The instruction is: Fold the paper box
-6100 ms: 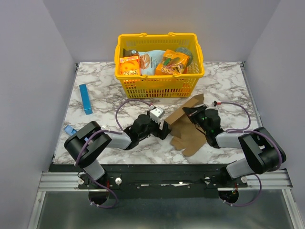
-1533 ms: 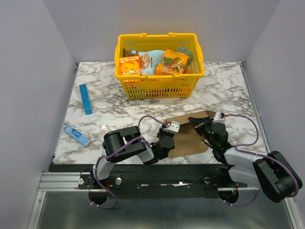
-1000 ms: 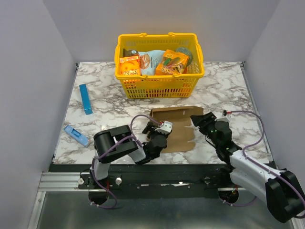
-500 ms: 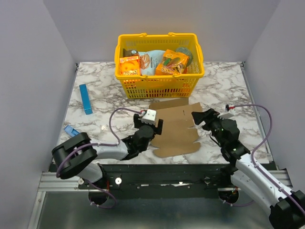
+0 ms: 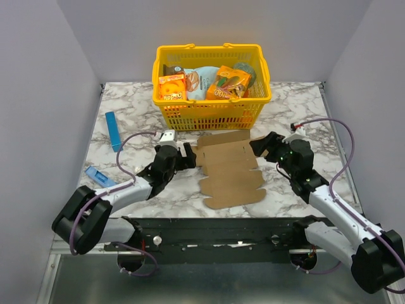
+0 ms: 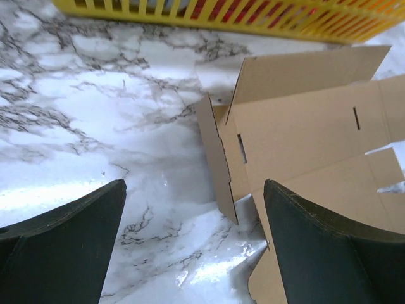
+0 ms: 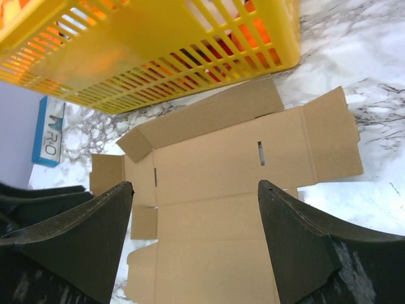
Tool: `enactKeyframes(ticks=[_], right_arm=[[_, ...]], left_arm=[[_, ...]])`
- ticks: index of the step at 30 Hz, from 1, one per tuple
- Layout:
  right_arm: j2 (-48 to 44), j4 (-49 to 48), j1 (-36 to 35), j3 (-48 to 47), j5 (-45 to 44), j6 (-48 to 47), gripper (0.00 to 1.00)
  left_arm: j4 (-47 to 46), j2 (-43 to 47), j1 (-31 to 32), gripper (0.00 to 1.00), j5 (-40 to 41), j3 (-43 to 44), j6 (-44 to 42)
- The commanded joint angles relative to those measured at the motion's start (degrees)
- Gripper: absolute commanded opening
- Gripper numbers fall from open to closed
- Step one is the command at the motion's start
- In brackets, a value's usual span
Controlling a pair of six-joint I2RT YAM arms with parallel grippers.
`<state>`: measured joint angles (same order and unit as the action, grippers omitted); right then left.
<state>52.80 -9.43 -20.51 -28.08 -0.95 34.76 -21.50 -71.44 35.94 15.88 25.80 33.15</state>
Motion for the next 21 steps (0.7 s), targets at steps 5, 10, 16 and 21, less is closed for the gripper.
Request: enactKeyframes(ticks=[5, 10, 16, 21], right_arm=[[-4.18, 1.95, 0.3, 1.0, 1.3, -1.45, 0.86], [-5.34, 3.28, 0.3, 1.36, 0.59, 0.3, 0.86], [-3.32, 3.1, 0.38, 1.44, 3.58, 11.1, 0.89], [-3.05, 0.65, 0.3, 3.98, 6.04, 27.88, 0.89]], left_arm=[[3.83, -12.74, -4.13, 0.88, -14.64, 8.29, 0.17], [-2.39, -16.8, -4.13, 0.38, -18.86, 9.36, -4.93], [-16.19, -13.91, -0.53, 0.1, -16.94, 2.78, -15.37], [-21.56, -9.86, 9.04, 0.06, -3.36, -0.14, -27.24]])
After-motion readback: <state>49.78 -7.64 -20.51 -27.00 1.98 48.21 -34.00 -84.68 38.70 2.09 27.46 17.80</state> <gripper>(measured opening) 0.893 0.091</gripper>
